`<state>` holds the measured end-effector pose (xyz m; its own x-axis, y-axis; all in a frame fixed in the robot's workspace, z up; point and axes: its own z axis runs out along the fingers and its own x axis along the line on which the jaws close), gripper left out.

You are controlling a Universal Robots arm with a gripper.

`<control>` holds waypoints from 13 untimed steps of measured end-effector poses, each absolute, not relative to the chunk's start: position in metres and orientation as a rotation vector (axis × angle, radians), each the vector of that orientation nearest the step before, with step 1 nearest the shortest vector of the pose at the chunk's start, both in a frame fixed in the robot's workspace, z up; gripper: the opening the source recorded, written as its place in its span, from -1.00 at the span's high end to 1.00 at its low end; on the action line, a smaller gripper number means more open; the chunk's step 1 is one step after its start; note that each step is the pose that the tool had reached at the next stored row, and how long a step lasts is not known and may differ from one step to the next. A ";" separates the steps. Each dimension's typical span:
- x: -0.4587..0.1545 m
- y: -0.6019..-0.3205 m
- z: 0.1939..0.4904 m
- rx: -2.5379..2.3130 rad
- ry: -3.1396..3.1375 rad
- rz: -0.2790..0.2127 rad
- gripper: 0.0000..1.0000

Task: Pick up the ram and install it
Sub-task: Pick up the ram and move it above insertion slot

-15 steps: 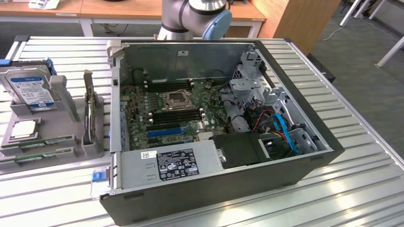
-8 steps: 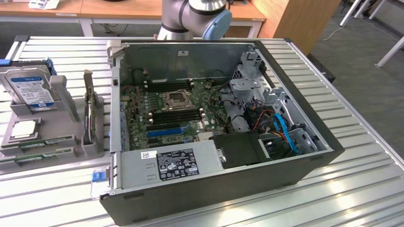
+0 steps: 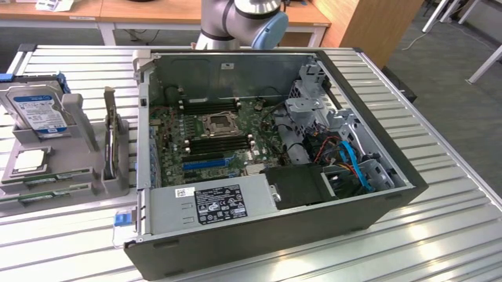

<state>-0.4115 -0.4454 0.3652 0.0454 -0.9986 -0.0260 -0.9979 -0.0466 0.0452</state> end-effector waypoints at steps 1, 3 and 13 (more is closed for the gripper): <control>-0.411 -0.445 0.363 2.261 -2.159 -0.078 0.41; -0.411 -0.446 0.360 2.261 -2.159 -0.078 0.41; -0.411 -0.447 0.342 2.261 -2.159 -0.078 0.41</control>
